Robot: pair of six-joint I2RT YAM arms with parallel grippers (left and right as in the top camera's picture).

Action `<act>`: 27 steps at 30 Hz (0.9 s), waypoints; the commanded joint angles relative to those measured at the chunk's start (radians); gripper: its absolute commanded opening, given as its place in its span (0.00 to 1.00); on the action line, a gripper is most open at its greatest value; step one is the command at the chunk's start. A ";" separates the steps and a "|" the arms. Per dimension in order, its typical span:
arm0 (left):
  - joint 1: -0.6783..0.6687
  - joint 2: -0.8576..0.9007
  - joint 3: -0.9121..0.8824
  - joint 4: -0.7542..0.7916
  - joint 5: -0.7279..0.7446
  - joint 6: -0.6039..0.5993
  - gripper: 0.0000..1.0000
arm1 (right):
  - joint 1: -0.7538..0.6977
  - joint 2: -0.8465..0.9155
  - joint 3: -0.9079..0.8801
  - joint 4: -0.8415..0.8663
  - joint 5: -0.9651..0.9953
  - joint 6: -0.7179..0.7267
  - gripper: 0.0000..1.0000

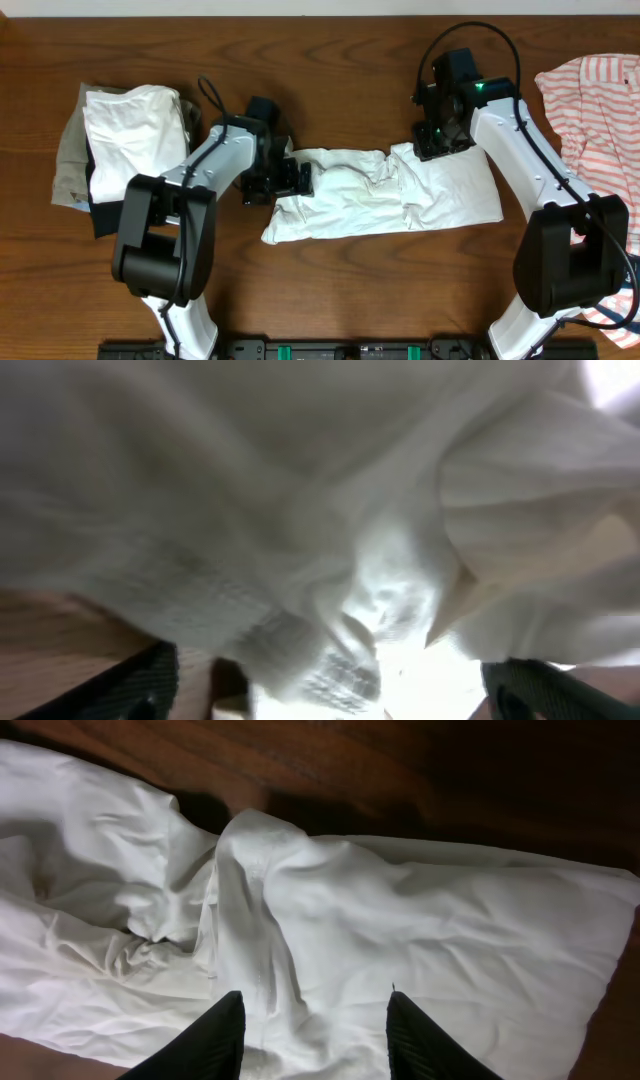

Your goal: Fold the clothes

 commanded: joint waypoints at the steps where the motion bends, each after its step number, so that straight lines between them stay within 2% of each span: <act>1: 0.033 0.052 -0.018 -0.001 0.108 0.011 0.76 | -0.003 0.008 -0.006 -0.002 0.003 0.010 0.44; 2: 0.033 0.052 -0.018 0.003 0.132 0.014 0.73 | -0.003 0.008 -0.006 -0.002 0.003 0.010 0.44; 9: 0.014 0.053 -0.018 0.022 0.175 0.014 0.73 | -0.003 0.008 -0.006 -0.003 0.003 0.010 0.44; 11: 0.011 0.053 -0.018 0.024 0.175 0.014 0.67 | -0.003 0.008 -0.006 -0.003 0.003 0.010 0.44; 14: 0.010 0.053 -0.018 0.027 0.175 0.014 0.63 | -0.003 0.008 -0.006 -0.003 0.003 0.010 0.43; 16: 0.010 0.053 -0.018 0.028 0.175 0.014 0.48 | -0.003 0.008 -0.006 -0.003 0.003 0.010 0.44; 17: 0.010 0.053 -0.018 0.029 0.175 0.014 0.32 | -0.003 0.008 -0.006 -0.003 0.003 0.010 0.44; 19: 0.010 0.053 -0.018 0.029 0.174 0.014 0.19 | -0.003 0.008 -0.006 -0.003 0.003 0.010 0.44; 20: 0.013 0.053 -0.018 0.034 0.174 0.014 0.06 | -0.003 0.008 -0.006 -0.003 0.003 0.010 0.44; 24: 0.025 0.051 -0.017 0.031 0.157 0.014 0.06 | -0.003 0.008 -0.006 -0.003 0.002 0.010 0.44; 27: 0.048 0.043 0.000 -0.021 0.040 0.014 0.06 | -0.003 0.008 -0.006 -0.002 0.002 0.010 0.43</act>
